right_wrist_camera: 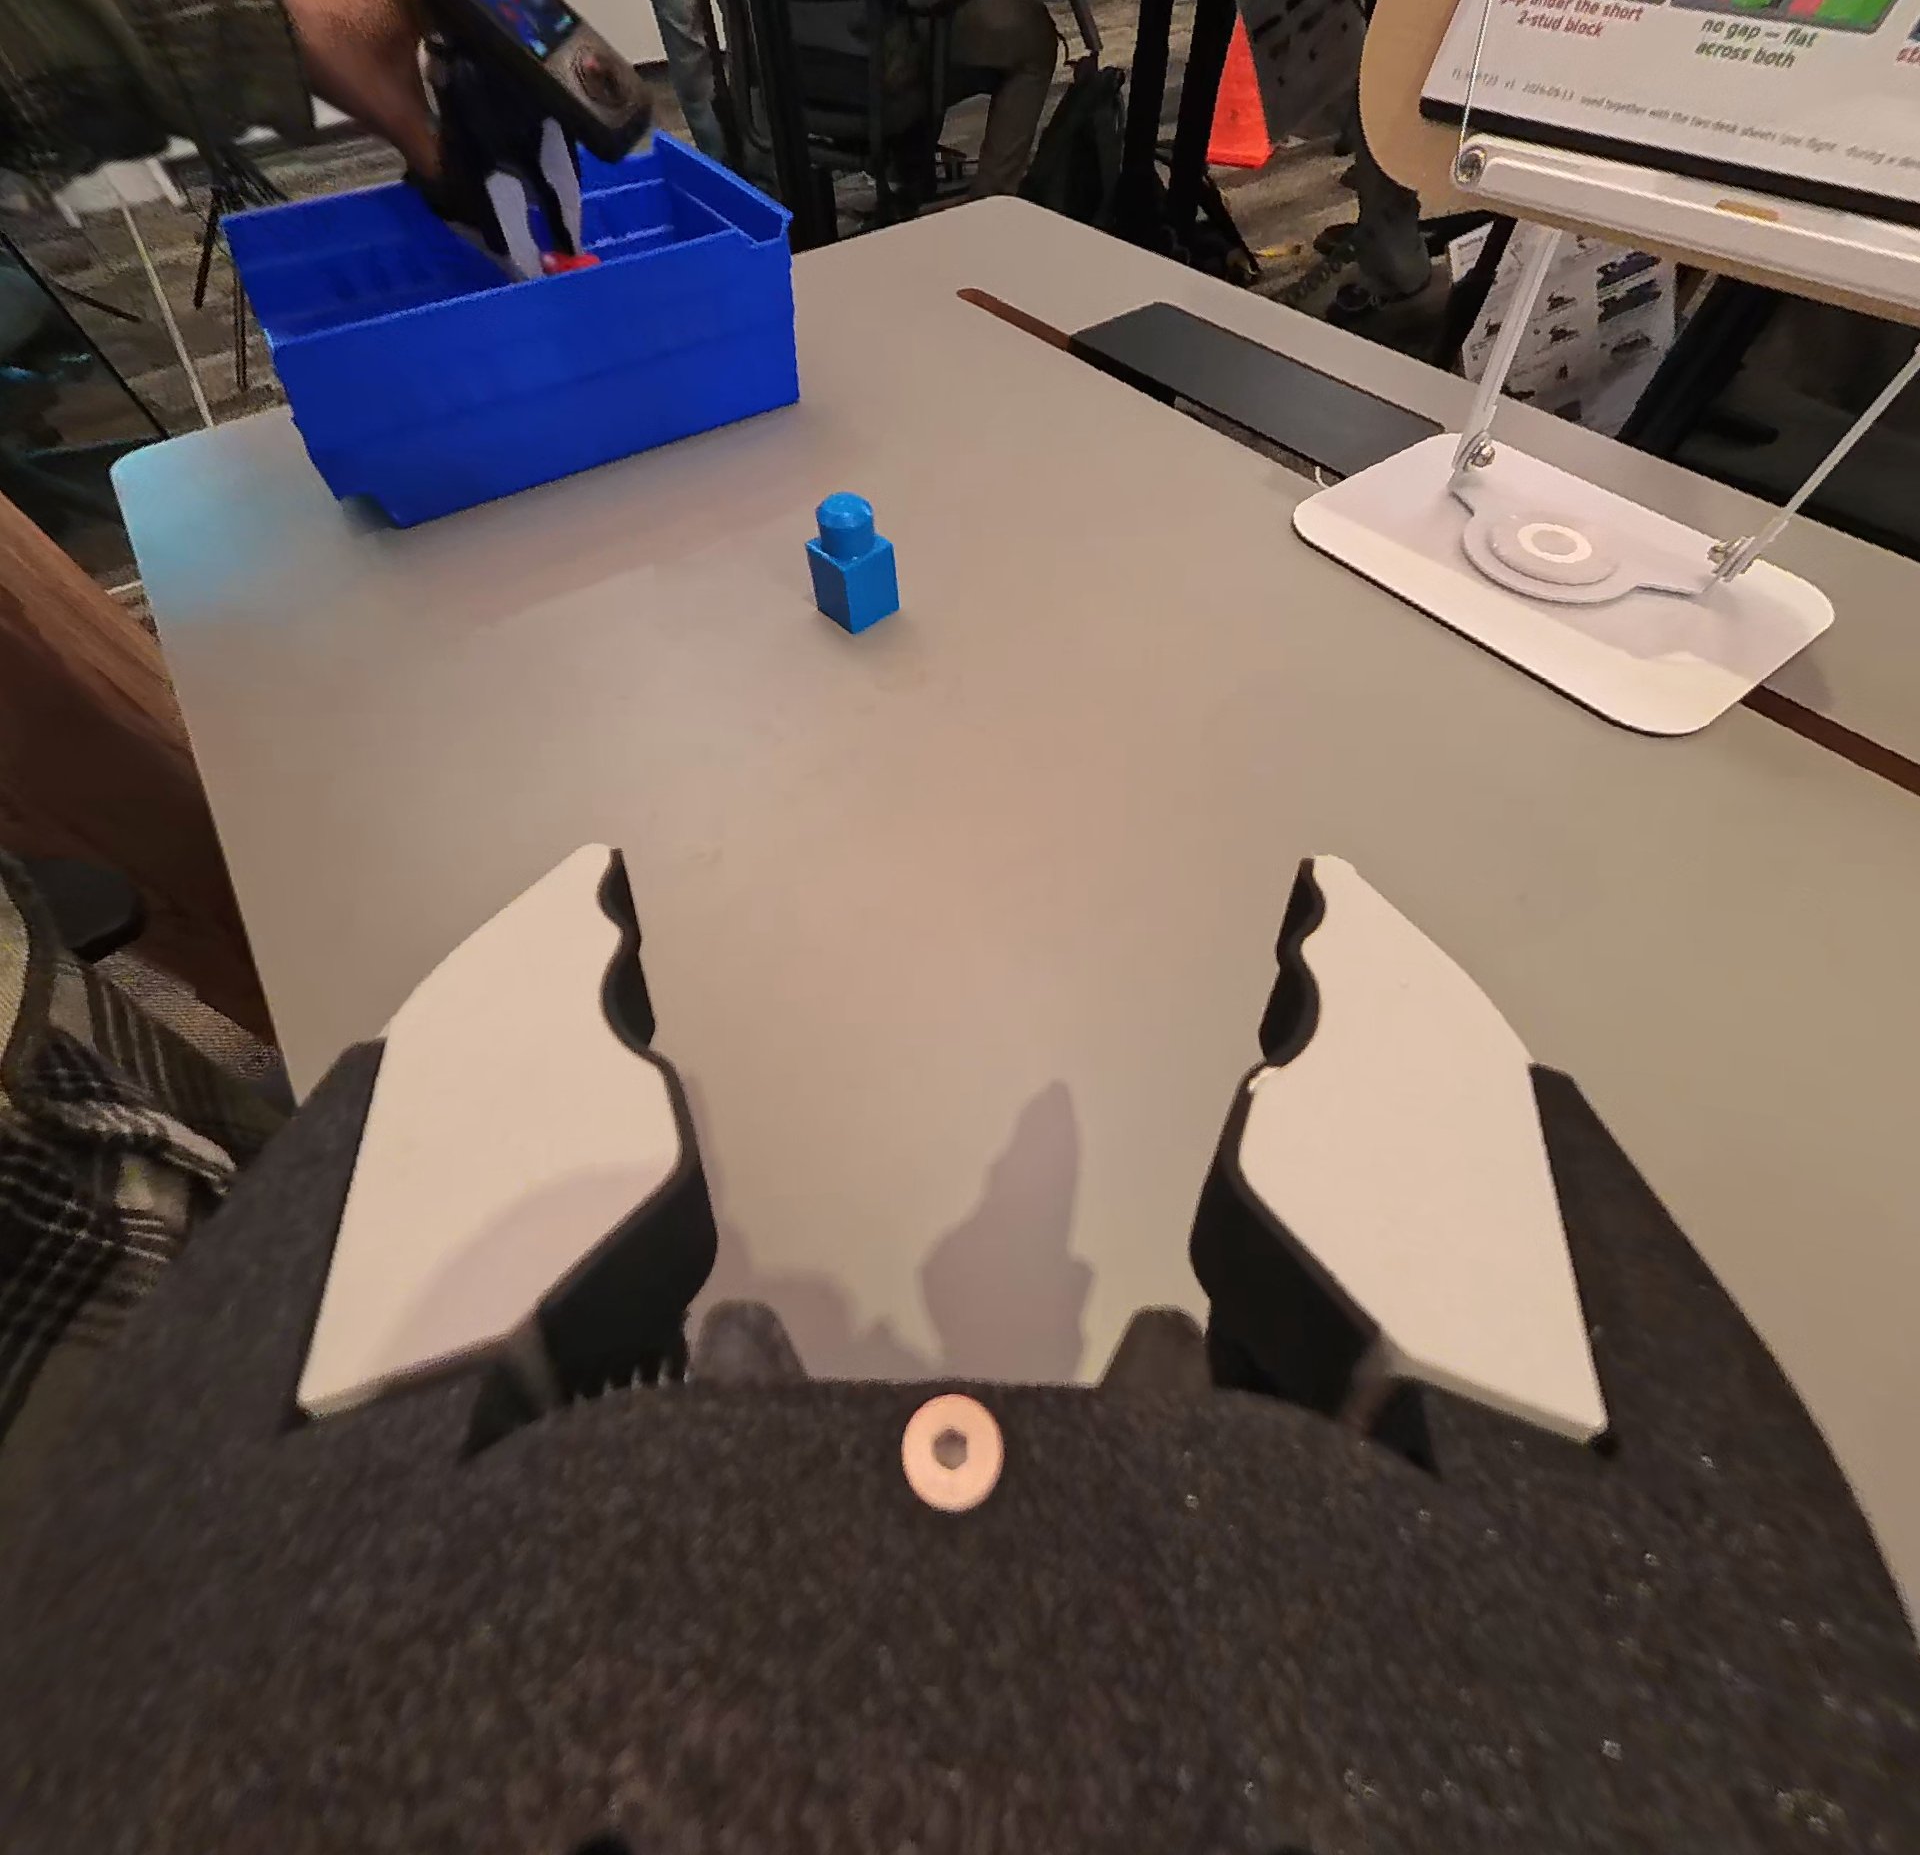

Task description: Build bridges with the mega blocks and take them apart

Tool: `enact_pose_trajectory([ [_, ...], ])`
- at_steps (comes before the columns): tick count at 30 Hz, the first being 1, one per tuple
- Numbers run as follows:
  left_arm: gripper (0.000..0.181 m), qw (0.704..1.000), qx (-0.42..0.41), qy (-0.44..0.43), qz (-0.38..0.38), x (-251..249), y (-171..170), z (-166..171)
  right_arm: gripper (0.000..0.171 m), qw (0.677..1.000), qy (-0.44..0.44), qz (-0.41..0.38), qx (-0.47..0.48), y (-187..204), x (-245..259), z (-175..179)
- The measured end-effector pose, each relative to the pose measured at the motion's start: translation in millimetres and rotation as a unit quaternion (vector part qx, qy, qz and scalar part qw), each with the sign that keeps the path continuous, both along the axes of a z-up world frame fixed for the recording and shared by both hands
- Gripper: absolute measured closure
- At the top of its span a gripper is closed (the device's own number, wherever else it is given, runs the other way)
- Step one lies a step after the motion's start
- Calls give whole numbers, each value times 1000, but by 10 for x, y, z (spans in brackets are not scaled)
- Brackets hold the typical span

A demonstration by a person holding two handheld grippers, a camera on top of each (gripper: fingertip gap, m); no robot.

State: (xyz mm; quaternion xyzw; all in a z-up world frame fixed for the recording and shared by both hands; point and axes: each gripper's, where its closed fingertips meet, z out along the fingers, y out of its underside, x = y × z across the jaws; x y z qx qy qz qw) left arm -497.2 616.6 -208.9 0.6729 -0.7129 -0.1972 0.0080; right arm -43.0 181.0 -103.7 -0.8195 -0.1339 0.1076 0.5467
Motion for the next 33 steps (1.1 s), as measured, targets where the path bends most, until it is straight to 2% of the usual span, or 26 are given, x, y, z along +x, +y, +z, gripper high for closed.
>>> enact_pose_trajectory([
  [8,151,996,56,60,-19,510,-333,937,56,1000,1,6,18,-211,-3,61],
  [13,151,985,52,158,-44,1081,-750,1188,57,999,1,-1,32,-458,43,106],
  [18,151,954,47,283,-89,1688,-1155,1073,57,999,-4,-18,51,-794,138,178],
  [23,151,927,37,356,-112,2114,-1485,820,58,997,-8,-44,65,-1168,286,222],
  [25,151,917,38,378,-121,2185,-1537,748,58,996,-10,-55,68,-1309,352,233],
  [33,150,907,35,400,-126,2324,-1563,463,58,993,-19,-83,76,-1658,512,276],
])
